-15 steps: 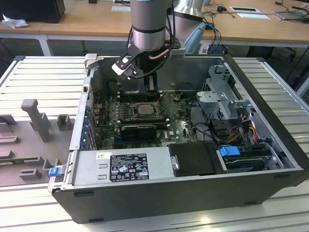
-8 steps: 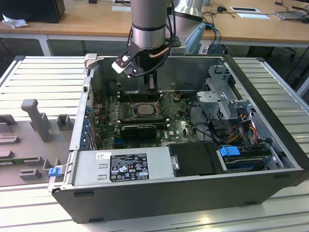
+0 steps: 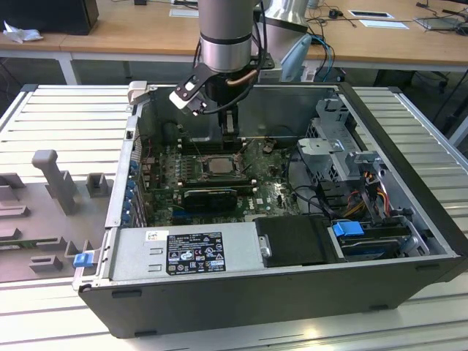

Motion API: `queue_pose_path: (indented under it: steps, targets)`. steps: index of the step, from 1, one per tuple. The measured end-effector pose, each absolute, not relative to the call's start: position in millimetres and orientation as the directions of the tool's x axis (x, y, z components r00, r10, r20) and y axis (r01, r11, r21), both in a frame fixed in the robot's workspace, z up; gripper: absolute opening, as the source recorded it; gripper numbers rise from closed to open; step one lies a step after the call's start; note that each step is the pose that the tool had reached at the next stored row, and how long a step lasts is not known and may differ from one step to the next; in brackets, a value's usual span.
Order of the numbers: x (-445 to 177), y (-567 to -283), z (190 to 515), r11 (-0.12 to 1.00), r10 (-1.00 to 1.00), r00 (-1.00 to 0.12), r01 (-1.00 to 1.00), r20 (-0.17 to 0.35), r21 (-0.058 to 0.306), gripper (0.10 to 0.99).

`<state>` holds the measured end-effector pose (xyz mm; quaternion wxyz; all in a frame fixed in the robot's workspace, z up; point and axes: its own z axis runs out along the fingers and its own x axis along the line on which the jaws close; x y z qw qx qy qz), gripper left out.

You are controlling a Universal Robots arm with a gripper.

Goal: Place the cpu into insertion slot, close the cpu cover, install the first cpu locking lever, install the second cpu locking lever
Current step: 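Close the cpu cover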

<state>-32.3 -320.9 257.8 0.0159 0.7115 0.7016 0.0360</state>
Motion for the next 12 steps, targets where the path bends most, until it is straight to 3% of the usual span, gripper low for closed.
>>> queue_pose_path:
  steps: [12]
  targets:
    - [-22.9, -321.2, 264.5, -0.015, 0.999, 0.013, 0.997, 0.032, 0.069, 0.106]
